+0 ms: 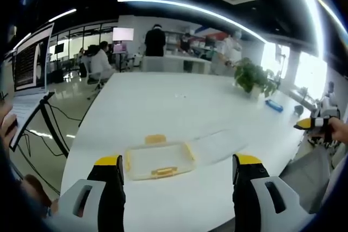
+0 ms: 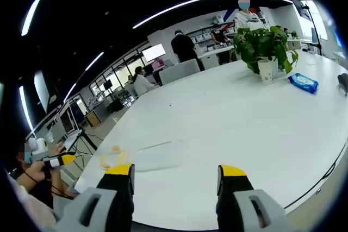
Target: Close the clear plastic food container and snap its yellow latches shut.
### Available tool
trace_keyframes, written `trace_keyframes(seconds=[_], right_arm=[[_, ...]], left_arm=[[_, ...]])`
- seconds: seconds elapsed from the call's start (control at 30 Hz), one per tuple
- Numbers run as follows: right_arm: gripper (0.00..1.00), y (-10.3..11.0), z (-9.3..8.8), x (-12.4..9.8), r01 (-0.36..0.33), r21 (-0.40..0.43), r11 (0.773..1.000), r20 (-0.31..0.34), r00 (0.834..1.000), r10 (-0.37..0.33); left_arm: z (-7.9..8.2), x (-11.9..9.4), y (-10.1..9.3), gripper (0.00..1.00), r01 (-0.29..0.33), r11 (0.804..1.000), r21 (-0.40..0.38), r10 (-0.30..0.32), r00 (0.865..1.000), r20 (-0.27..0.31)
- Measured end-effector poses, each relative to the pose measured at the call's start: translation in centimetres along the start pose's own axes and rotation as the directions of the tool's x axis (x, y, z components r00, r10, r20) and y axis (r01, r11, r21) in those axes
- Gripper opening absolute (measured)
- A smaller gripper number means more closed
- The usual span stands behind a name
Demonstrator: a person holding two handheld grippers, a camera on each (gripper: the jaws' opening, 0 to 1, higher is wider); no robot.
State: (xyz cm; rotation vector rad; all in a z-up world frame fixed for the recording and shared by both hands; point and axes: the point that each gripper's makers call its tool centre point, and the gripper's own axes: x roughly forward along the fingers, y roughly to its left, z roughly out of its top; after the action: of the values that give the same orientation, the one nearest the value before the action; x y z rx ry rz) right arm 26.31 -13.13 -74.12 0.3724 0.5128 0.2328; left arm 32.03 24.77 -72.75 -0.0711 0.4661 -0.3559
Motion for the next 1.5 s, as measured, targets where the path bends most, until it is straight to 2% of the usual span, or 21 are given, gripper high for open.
trace_keyframes(seconds=[1.5], right_arm=[[0.60, 0.81, -0.33, 0.63, -0.023, -0.006, 1.000, -0.026, 0.999, 0.023]], left_arm=[[-0.81, -0.25, 0.60, 0.79, -0.013, 1.000, -0.014, 0.013, 1.000, -0.015]])
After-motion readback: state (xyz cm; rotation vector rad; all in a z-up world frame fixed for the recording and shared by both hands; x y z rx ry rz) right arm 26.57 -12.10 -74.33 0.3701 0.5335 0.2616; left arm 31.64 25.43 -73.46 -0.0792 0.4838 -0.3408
